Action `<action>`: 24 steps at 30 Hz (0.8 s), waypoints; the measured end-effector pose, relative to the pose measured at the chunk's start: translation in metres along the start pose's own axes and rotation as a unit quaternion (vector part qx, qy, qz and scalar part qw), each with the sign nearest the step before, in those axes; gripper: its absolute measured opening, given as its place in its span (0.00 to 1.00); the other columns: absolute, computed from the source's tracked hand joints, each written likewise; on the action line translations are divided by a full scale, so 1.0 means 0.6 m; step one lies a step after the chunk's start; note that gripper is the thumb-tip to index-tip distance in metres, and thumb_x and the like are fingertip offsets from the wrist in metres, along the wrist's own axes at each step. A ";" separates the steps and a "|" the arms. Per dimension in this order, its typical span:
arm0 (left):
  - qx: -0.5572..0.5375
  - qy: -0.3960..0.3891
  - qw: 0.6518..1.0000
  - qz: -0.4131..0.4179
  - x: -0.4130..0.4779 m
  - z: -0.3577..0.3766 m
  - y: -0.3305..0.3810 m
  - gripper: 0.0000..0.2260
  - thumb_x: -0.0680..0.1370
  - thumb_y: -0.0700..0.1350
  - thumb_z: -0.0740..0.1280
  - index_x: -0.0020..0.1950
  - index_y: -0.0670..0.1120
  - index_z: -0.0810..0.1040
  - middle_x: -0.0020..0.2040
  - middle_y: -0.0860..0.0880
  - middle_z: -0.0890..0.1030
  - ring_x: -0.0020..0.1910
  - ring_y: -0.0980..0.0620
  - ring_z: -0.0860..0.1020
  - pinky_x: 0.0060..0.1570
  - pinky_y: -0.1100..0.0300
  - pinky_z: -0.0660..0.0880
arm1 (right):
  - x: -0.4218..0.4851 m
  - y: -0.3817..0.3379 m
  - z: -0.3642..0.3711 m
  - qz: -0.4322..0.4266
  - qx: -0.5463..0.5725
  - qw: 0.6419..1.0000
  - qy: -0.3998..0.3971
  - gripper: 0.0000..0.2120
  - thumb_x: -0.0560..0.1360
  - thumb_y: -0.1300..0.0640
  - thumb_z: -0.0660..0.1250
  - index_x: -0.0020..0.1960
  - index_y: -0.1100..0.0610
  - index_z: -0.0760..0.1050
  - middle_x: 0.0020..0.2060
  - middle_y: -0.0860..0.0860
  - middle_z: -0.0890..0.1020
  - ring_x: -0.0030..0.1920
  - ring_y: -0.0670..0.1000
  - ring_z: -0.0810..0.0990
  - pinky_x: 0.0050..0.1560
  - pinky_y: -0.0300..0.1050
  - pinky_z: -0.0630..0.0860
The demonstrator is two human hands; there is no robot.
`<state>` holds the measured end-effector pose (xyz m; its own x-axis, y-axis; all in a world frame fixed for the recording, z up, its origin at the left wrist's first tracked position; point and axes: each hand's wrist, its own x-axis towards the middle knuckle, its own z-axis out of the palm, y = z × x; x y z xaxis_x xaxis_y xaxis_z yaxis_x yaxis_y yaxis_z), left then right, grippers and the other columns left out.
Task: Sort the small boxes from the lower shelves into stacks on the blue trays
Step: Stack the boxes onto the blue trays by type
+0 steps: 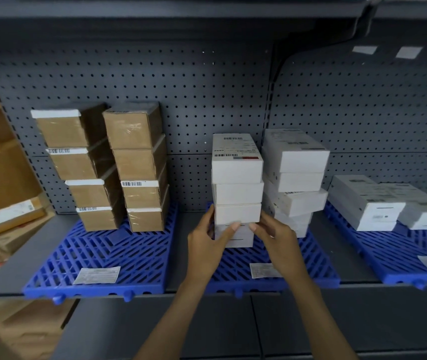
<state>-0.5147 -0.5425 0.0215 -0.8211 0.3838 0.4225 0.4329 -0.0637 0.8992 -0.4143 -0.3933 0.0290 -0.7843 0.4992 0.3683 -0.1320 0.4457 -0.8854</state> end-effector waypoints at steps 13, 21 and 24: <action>0.040 0.039 0.998 0.007 0.023 0.003 -0.011 0.23 0.76 0.52 0.76 0.69 0.49 0.80 0.60 0.56 0.84 0.59 0.62 0.81 0.58 0.59 0.81 | 0.017 0.010 0.019 -0.002 -0.005 0.997 0.073 0.16 0.82 0.54 0.66 0.68 0.53 0.79 0.58 0.43 0.84 0.57 0.35 0.81 0.63 0.38 0.77; 0.058 0.026 0.998 0.008 0.040 -0.004 -0.007 0.21 0.74 0.52 0.76 0.64 0.45 0.84 0.57 0.54 0.86 0.55 0.62 0.83 0.56 0.57 0.82 | 0.022 0.018 0.021 0.006 0.004 0.994 0.105 0.14 0.79 0.56 0.69 0.65 0.55 0.81 0.53 0.39 0.84 0.54 0.39 0.83 0.60 0.46 0.82; 0.068 0.019 0.997 0.010 0.046 -0.005 -0.008 0.20 0.74 0.51 0.76 0.63 0.44 0.84 0.57 0.53 0.86 0.54 0.63 0.83 0.55 0.57 0.82 | 0.023 0.021 0.020 0.006 0.022 0.994 0.106 0.14 0.79 0.58 0.70 0.64 0.55 0.80 0.52 0.37 0.83 0.53 0.39 0.83 0.57 0.44 0.82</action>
<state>-0.5406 -0.5344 0.0292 -0.8240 0.3489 0.4464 0.4938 0.0557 0.8678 -0.4342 -0.3897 0.0194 -0.6415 0.6517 0.4047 -0.1534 0.4078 -0.9001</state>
